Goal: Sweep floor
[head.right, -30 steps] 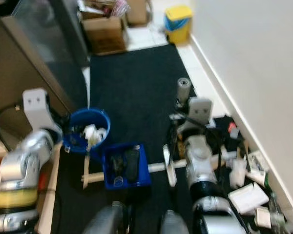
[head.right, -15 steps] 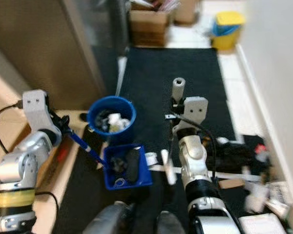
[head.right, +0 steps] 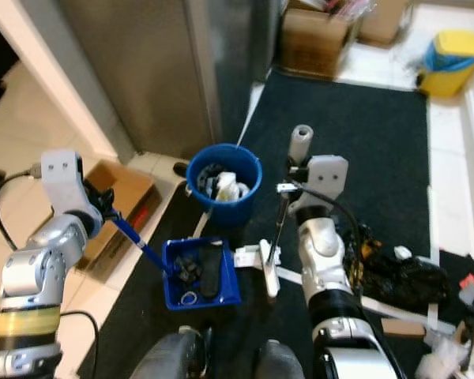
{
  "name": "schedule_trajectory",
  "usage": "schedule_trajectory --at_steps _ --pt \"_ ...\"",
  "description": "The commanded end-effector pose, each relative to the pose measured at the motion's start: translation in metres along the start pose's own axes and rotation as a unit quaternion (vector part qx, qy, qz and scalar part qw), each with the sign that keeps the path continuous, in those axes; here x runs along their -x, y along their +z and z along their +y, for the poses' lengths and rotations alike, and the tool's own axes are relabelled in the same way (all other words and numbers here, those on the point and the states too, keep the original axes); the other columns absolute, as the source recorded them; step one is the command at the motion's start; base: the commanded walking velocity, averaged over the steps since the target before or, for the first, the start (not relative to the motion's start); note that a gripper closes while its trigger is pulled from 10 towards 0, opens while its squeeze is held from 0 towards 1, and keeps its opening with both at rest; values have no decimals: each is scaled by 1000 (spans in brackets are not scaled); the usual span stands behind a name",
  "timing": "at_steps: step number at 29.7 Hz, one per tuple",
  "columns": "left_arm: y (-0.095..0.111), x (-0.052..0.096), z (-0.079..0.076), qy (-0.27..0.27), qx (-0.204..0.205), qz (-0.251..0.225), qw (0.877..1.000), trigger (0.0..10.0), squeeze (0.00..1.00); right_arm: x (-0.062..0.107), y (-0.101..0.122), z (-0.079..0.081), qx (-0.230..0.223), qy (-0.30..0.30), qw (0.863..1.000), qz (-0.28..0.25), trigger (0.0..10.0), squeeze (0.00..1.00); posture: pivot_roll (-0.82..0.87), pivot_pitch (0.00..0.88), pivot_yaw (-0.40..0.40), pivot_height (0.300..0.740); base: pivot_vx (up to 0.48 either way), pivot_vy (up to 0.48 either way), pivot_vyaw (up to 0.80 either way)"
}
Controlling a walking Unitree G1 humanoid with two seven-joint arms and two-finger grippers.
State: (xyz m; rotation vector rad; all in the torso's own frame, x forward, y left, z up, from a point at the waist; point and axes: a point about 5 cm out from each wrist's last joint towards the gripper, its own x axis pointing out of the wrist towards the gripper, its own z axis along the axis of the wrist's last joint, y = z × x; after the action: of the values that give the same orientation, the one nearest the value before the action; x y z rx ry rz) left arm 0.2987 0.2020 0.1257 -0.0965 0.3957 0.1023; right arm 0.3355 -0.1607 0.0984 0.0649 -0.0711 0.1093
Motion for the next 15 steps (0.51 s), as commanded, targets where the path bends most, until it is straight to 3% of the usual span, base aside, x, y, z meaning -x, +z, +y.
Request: schedule_trajectory --at_steps 1,15 --pt "11 3 1 0 -1 -32 999 10000 0 2 0 -2 0 -4 1000 -3 10000 0 7 142 79 740 0 0 0" --pt "10 3 -1 2 -15 -41 999 10000 0 1 0 0 -6 -3 1000 -4 10000 0 13 141 79 740 0 0 0"
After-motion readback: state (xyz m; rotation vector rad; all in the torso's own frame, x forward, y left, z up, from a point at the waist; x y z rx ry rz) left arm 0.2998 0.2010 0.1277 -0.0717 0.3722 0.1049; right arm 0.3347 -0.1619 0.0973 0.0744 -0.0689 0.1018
